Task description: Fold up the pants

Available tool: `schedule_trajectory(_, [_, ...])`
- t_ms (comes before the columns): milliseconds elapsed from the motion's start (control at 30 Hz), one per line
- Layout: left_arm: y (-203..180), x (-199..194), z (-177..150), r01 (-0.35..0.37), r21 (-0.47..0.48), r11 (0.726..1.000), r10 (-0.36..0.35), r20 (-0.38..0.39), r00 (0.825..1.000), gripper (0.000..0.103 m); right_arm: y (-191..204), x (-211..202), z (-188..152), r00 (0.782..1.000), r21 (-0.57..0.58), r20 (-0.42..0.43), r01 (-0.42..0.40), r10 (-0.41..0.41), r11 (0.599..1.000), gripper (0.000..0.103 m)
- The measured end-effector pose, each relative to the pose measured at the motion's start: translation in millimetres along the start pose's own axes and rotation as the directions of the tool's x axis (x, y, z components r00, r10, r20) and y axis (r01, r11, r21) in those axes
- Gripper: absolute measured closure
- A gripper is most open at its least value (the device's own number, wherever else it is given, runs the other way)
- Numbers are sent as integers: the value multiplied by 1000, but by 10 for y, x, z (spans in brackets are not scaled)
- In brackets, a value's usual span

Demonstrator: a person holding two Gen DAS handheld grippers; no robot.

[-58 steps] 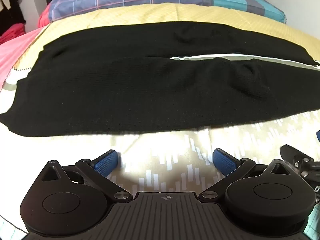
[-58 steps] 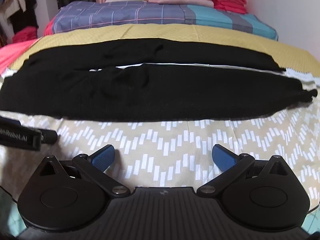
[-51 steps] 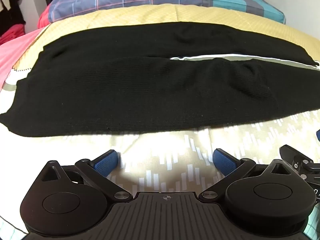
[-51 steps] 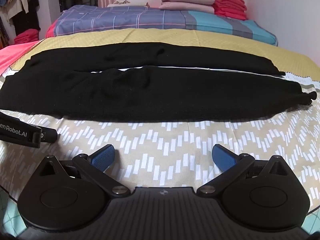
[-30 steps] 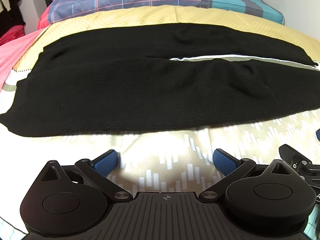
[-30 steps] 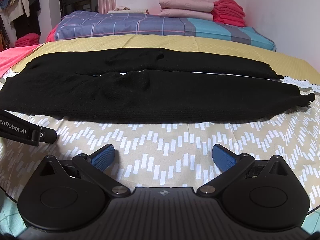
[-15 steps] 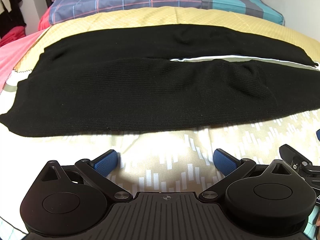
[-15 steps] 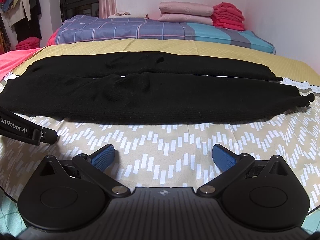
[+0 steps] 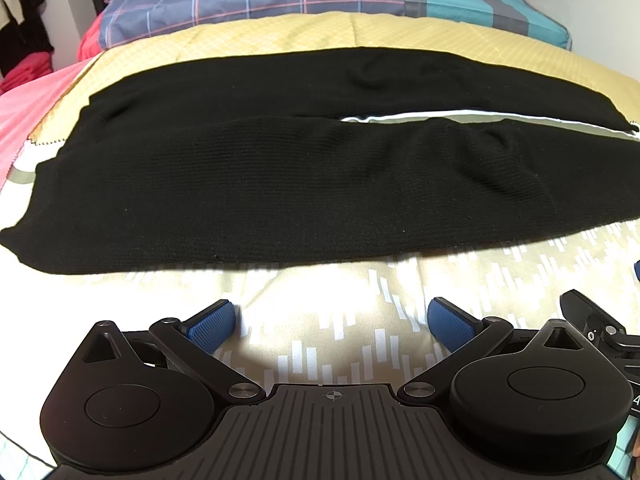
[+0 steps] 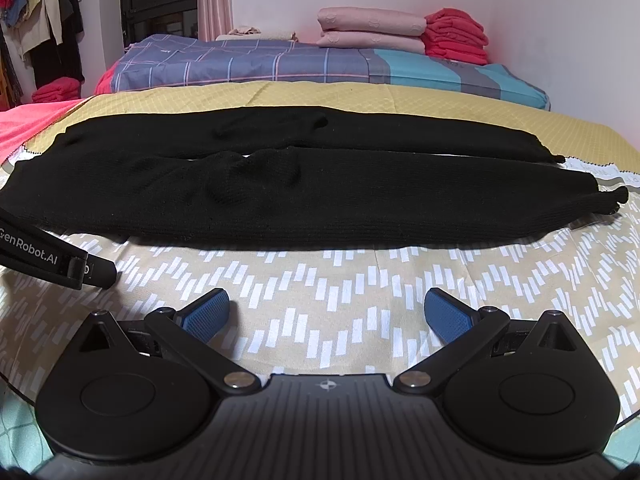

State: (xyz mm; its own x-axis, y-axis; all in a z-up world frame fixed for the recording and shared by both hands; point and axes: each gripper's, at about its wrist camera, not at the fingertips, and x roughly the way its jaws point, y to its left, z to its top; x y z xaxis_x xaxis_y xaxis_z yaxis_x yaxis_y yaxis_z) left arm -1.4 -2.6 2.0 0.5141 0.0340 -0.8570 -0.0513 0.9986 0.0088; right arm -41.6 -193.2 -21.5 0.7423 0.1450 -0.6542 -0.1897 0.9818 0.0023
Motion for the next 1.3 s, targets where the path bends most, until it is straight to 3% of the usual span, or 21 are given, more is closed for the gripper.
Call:
schedule_trajectory(733, [29, -21, -56, 9, 12, 1000, -10, 25, 1000, 0, 5, 6, -11, 1000, 0, 3, 2, -2, 1000, 0])
schedule_trajectory(867, [107, -58, 10, 56, 21, 998, -56, -15, 998, 0, -33, -26, 19, 1000, 7, -11, -27, 27, 1000, 0])
schedule_trajectory(967, [240, -215, 45, 110, 21, 994, -110, -19, 994, 0, -241, -146, 81, 996, 43, -1, -89, 89, 995, 0])
schedule_trajectory(1033, [372, -422, 73, 135, 45, 990, -137, 44, 990, 0, -538, -244, 155, 993, 119, 26, -115, 113, 986, 0])
schedule_trajectory(1100, [499, -574, 126, 105, 65, 992, -112, 115, 987, 0, -911, -302, 242, 995, 215, 50, -93, 84, 972, 1])
schedule_trajectory(1167, [665, -637, 215, 45, 64, 997, -56, 196, 979, 0, -1301, -283, 313, 999, 324, 49, -32, 17, 946, 5])
schedule_trajectory(1233, [850, -565, 322, -18, 23, 1000, 12, 224, 974, 0, -1678, -191, 355, 1000, 442, 14, 11, -20, 897, 28])
schedule_trajectory(1300, [1066, -400, 438, -63, -43, 997, 71, 214, 974, 0, -1964, -58, 376, 999, 527, -26, 40, -31, 849, 45])
